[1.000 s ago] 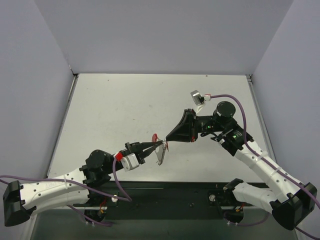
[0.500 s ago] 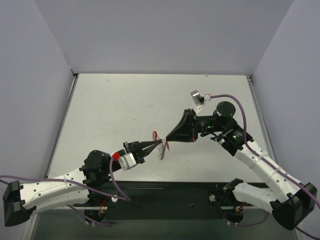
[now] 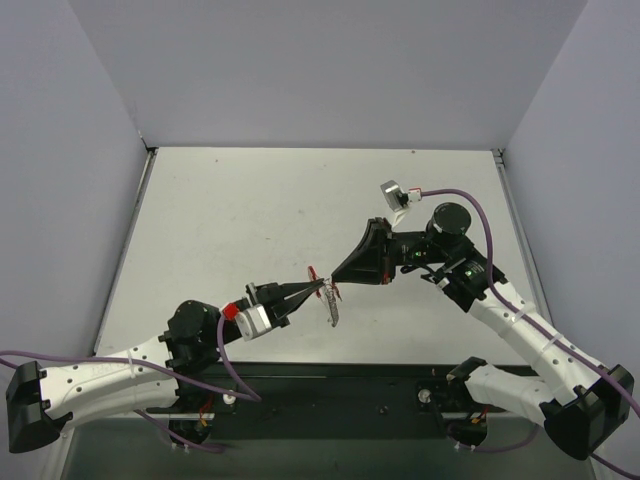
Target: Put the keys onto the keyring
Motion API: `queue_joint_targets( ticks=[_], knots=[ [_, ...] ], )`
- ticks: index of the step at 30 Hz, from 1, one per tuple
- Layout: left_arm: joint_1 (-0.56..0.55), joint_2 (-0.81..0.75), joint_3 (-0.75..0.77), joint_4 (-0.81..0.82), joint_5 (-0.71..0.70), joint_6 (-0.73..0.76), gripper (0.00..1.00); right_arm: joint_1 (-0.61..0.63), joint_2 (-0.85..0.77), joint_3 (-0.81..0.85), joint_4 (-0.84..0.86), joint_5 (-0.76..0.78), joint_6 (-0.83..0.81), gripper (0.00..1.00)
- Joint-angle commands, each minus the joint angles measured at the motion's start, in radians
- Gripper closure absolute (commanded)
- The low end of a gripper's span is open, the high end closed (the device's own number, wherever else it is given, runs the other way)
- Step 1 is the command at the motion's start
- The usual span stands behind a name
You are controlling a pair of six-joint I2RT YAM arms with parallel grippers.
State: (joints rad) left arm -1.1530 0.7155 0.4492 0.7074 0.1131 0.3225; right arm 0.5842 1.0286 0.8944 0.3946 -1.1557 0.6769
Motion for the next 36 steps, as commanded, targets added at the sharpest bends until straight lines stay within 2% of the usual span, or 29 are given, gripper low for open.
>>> queue_joint_targets(
  ticks=[1,22,26,30,36],
  knots=[
    [-0.007,-0.019,0.023,0.109,0.054,-0.014,1.00,0.002,0.010,0.011,0.064,0.021,-0.019,1.00],
    [-0.005,-0.021,0.039,0.095,0.071,-0.010,1.00,0.002,-0.007,0.026,-0.074,0.169,-0.039,1.00],
    [-0.007,-0.014,0.039,0.102,0.048,-0.013,1.00,0.003,-0.012,0.024,-0.071,0.171,-0.039,1.00],
    [-0.005,-0.013,0.045,0.112,-0.032,-0.037,1.00,0.006,-0.031,0.021,-0.077,0.191,-0.043,1.00],
    [-0.005,-0.002,0.057,0.124,-0.079,-0.079,1.00,0.077,-0.038,0.078,-0.281,0.313,-0.187,1.00]
  ],
)
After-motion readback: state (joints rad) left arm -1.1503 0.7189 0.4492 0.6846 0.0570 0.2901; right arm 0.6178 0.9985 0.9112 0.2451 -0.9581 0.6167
